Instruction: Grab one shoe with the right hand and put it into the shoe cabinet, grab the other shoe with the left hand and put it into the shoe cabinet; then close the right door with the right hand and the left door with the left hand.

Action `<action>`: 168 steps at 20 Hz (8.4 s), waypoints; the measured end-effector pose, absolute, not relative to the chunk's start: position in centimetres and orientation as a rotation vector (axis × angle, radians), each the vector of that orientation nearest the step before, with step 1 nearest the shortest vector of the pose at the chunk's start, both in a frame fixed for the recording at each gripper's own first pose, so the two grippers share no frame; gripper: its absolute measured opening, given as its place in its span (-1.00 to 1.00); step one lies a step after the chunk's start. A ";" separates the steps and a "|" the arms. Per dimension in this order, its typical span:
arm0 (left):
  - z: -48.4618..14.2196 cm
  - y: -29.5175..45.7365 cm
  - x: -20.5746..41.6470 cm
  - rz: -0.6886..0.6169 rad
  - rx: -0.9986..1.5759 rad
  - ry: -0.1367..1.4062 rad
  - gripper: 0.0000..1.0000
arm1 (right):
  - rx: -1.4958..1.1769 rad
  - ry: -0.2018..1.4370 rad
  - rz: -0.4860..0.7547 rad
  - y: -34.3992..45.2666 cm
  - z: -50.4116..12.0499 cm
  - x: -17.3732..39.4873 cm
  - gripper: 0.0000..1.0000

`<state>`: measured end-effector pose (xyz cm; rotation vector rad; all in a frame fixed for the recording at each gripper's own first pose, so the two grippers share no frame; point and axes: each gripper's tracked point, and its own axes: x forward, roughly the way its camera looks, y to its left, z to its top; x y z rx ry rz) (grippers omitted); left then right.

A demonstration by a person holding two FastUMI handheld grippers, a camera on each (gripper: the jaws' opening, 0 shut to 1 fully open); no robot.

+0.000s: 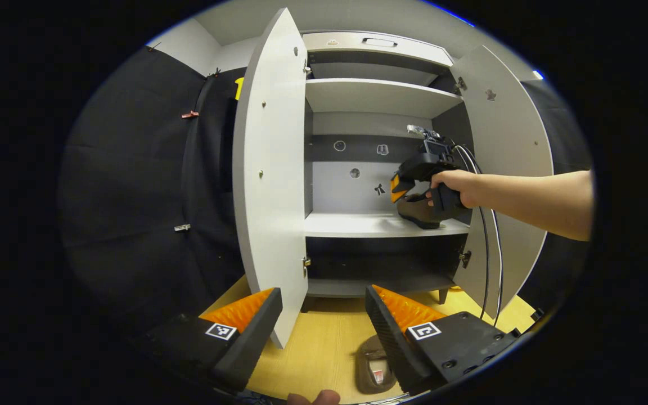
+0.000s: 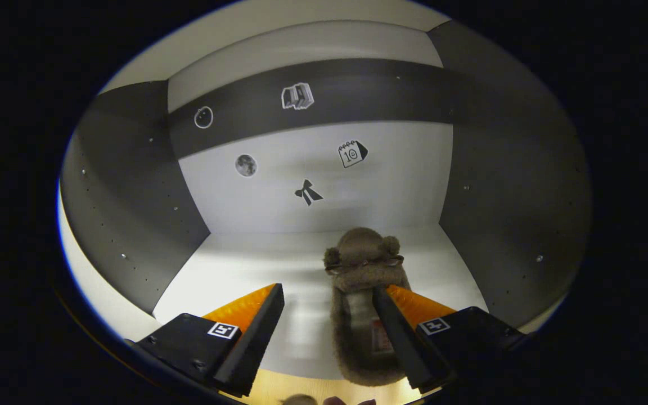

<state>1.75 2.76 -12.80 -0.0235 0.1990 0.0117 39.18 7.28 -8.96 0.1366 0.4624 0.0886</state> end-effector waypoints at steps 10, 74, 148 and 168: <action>-20.7 1.0 1.2 -0.074 -0.017 0.331 0.89 | 0.125 0.093 0.130 7.2 1.8 28.7 0.96; -4.6 -1.5 32.1 0.076 -0.115 0.432 -0.89 | 0.065 -0.070 0.128 -2.9 3.5 5.9 0.96; 2.5 -4.7 3.3 -0.080 0.011 0.058 0.93 | 0.114 0.004 -0.148 -21.8 3.7 7.5 0.94; -0.2 4.9 0.3 0.006 -0.020 0.110 0.93 | 0.120 0.014 0.024 -6.3 3.3 9.4 0.95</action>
